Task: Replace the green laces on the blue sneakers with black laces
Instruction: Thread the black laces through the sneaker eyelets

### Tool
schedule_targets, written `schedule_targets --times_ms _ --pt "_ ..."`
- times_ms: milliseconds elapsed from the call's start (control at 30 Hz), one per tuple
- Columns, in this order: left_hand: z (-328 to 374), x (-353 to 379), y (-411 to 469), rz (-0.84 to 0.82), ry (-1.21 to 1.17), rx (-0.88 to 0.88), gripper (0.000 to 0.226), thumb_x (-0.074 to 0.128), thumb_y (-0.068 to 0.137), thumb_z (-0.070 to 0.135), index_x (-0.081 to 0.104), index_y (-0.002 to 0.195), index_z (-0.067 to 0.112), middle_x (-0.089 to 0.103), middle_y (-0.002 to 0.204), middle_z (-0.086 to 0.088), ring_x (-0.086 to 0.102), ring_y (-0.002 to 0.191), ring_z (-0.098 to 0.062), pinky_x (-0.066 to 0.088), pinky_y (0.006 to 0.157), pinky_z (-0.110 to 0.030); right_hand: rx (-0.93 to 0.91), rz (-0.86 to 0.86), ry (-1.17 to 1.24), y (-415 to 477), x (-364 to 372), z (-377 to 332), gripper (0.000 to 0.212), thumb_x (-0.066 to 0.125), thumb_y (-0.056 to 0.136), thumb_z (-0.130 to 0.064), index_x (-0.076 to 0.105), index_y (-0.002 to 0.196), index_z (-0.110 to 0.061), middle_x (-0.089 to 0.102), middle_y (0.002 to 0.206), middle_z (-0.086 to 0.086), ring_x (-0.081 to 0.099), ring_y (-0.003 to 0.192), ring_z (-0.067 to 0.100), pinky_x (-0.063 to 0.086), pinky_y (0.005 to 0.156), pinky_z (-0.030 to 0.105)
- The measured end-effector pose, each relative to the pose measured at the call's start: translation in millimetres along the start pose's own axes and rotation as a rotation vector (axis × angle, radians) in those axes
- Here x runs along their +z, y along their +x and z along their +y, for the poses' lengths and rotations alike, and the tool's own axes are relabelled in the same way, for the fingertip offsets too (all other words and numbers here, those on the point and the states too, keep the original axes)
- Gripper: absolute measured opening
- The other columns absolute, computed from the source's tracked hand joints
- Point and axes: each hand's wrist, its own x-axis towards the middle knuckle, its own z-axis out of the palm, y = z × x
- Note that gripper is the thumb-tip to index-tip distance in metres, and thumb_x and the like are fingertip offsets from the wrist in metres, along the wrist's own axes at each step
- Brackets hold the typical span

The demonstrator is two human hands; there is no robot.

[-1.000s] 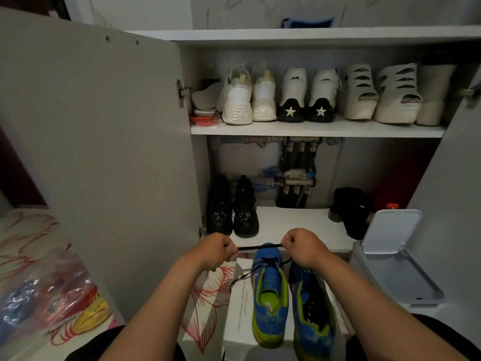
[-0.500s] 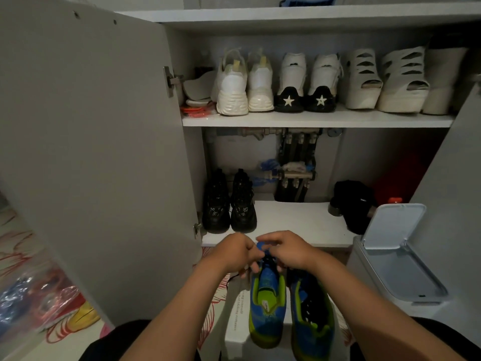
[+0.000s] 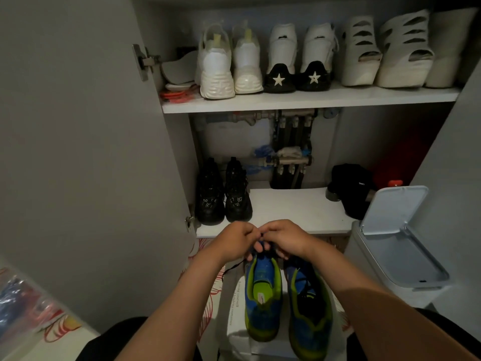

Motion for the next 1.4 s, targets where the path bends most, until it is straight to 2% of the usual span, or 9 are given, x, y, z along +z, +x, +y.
schedule_targets --times_ms 100,267,400,567,633,733,967,1233,1400 --pt "2 2 4 0.037 0.07 -0.039 0.021 0.049 0.102 0.023 0.064 0.088 0.017 0.075 0.077 0.002 0.063 0.051 -0.014 0.043 0.048 -0.017 -0.006 0.066 -0.297 4 -7 7 0.022 0.053 0.099 -0.019 0.075 0.099 -0.022 0.069 0.089 -0.004 0.061 0.08 0.01 0.045 0.073 0.025" --pt "1 3 9 0.14 0.334 -0.091 0.027 0.057 0.096 0.038 0.063 0.082 0.016 0.074 0.068 0.007 0.064 0.053 -0.008 0.054 0.068 -0.031 0.051 0.125 -0.591 5 -16 12 0.025 0.052 0.098 -0.024 0.075 0.107 -0.021 0.071 0.11 0.003 0.061 0.096 0.019 0.044 0.077 0.026" --pt "2 6 13 0.049 0.224 -0.121 0.028 0.054 0.099 0.03 0.068 0.08 0.016 0.075 0.072 0.005 0.065 0.053 -0.01 0.048 0.059 -0.025 0.17 0.071 -0.816 5 -18 15 0.023 0.056 0.094 -0.028 0.069 0.109 -0.016 0.068 0.116 0.006 0.062 0.104 0.025 0.045 0.078 0.029" --pt "4 13 17 0.009 0.181 -0.078 0.031 0.059 0.095 0.037 0.07 0.076 0.015 0.074 0.069 0.007 0.066 0.053 -0.015 0.05 0.059 -0.023 0.042 0.039 -0.524 5 -12 8 0.055 0.055 0.085 -0.012 0.058 0.137 -0.031 0.061 0.135 -0.002 0.058 0.121 0.019 0.047 0.1 0.031" --pt "4 14 19 0.098 0.255 -0.045 0.038 0.064 0.087 0.05 0.069 0.065 0.019 0.071 0.061 0.01 0.065 0.049 -0.008 0.052 0.058 -0.023 -0.004 0.009 -0.274 6 -7 5 0.054 0.053 0.086 -0.005 0.062 0.133 -0.029 0.07 0.116 -0.002 0.065 0.104 0.013 0.051 0.091 0.026" --pt "0 13 23 0.236 0.317 0.007 0.041 0.069 0.084 0.052 0.068 0.061 0.018 0.069 0.057 0.01 0.062 0.048 -0.002 0.054 0.062 -0.027 0.003 0.033 -0.326 9 -8 5 0.035 0.051 0.089 -0.006 0.073 0.11 -0.025 0.069 0.099 -0.001 0.063 0.091 0.015 0.05 0.077 0.028" --pt "-14 15 22 0.086 0.174 -0.03 0.028 0.053 0.099 0.029 0.065 0.077 0.017 0.073 0.07 0.005 0.064 0.052 -0.011 0.053 0.06 -0.029 0.019 0.057 -0.219 10 -5 8 0.027 0.057 0.095 -0.025 0.069 0.072 -0.027 0.068 0.076 -0.005 0.062 0.074 0.011 0.05 0.073 0.028" --pt "-25 14 16 0.114 0.269 -0.118 0.019 0.056 0.089 0.041 0.063 0.078 0.027 0.067 0.076 0.01 0.063 0.073 -0.008 0.042 0.059 -0.023 0.086 0.136 -0.386 10 -1 11 0.022 0.062 0.089 -0.019 0.076 0.072 -0.017 0.076 0.081 0.002 0.069 0.082 0.015 0.056 0.077 0.029" --pt "-34 19 8 0.026 0.248 -0.262 0.03 0.071 0.065 0.049 0.066 0.075 0.021 0.068 0.075 0.005 0.061 0.063 -0.004 0.046 0.05 -0.022 0.13 0.149 -0.457 8 6 11 0.02 0.064 0.087 -0.019 0.076 0.071 -0.018 0.075 0.075 -0.002 0.07 0.081 0.014 0.057 0.085 0.035"
